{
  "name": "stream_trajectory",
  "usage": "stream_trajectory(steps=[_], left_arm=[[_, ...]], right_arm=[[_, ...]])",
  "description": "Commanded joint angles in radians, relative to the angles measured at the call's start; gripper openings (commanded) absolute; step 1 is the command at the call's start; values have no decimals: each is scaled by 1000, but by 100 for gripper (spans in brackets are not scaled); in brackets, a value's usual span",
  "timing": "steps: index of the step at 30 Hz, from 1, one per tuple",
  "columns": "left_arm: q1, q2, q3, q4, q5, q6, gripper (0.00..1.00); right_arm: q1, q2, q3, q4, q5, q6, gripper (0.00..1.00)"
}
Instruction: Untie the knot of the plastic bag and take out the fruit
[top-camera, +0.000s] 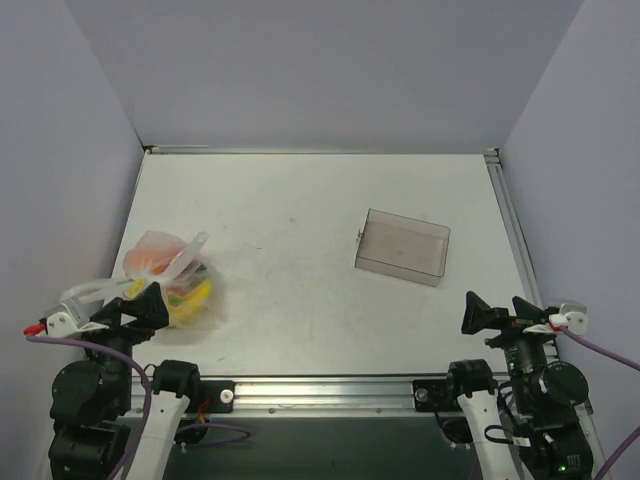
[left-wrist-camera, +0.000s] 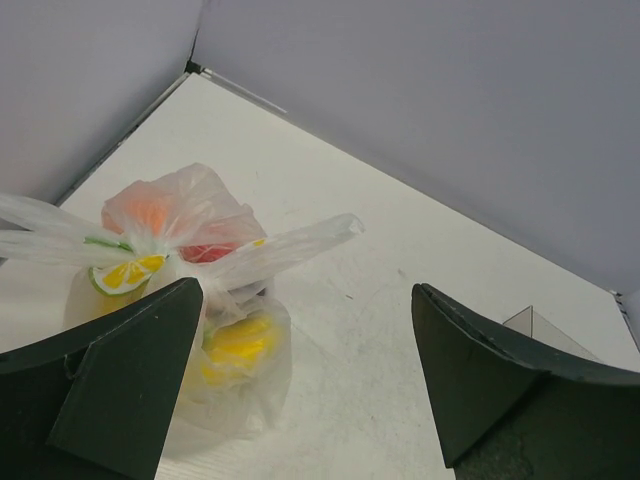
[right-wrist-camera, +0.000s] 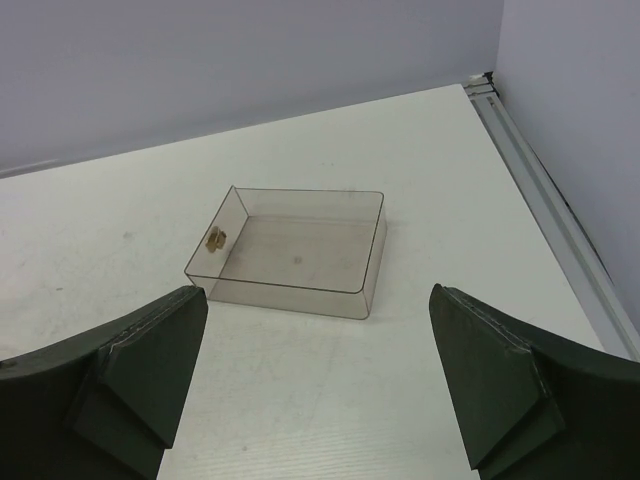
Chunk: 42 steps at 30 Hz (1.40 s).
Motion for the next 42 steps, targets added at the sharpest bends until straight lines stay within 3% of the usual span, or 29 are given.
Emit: stream_trajectory(steps=[1, 10, 18, 28, 29, 33, 34, 36, 37, 38, 42], left_arm=[[4, 92, 14, -1, 4, -19, 98], [2, 481, 54, -86, -45, -181, 97], [28, 709, 27, -73, -287, -299, 97], [156, 827, -142, 19, -220, -358, 89], [214, 833, -156, 46, -191, -353, 88], [255, 861, -196, 105, -116, -330, 70], [256, 871, -193, 112, -104, -320, 54], [254, 877, -184, 140, -60, -263, 33], [254, 882, -179, 154, -41, -237, 12], [255, 882, -167, 186, -20, -176, 3], [237, 916, -104, 256, 164, -16, 0]], right_arm=[[13, -29, 18, 8, -27, 27, 100], [29, 22, 33, -48, -69, 74, 100], [49, 37, 6, -48, -197, 168, 100], [71, -1, 4, -49, -191, 171, 100], [74, -3, 4, -49, -191, 165, 100], [80, -3, 18, -54, -191, 145, 100], [79, -1, 20, -54, -190, 143, 100], [79, 6, 29, -55, -191, 143, 100], [80, 15, 33, -55, -194, 143, 100], [80, 22, 39, -55, -205, 140, 100], [79, 98, 64, -57, -252, 122, 100]])
